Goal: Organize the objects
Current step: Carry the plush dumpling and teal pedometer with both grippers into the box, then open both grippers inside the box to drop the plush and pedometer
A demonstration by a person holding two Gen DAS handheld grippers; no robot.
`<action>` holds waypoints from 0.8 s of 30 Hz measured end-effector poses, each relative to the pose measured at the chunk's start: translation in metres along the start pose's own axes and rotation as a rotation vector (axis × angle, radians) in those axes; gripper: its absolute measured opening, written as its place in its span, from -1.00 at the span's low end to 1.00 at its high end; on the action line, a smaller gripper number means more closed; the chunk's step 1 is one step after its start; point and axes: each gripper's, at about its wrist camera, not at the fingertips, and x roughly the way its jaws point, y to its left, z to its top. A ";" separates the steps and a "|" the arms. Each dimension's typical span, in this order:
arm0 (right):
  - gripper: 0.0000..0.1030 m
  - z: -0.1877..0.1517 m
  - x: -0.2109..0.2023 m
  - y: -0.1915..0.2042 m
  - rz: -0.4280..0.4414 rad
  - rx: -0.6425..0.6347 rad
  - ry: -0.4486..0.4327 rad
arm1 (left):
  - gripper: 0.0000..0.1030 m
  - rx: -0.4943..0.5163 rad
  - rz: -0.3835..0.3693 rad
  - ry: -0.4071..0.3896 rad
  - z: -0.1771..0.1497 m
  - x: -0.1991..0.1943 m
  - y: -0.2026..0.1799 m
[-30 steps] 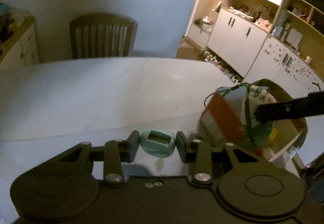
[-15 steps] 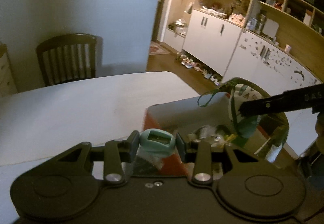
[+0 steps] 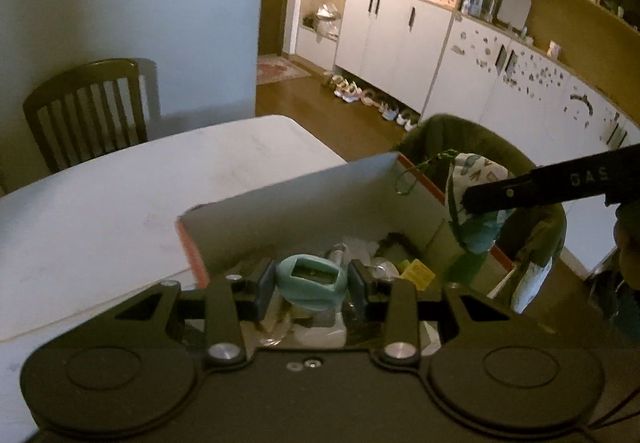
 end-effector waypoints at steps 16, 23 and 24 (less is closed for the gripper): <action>0.20 -0.012 0.077 -0.003 -0.007 -0.137 0.100 | -0.27 0.026 0.069 0.102 -0.001 0.066 -0.012; 0.20 -0.014 0.106 -0.001 -0.014 -0.181 0.132 | -0.27 0.016 0.082 0.138 -0.004 0.087 -0.010; 0.20 -0.014 0.109 -0.001 -0.010 -0.184 0.134 | -0.27 0.009 0.084 0.140 -0.005 0.089 -0.009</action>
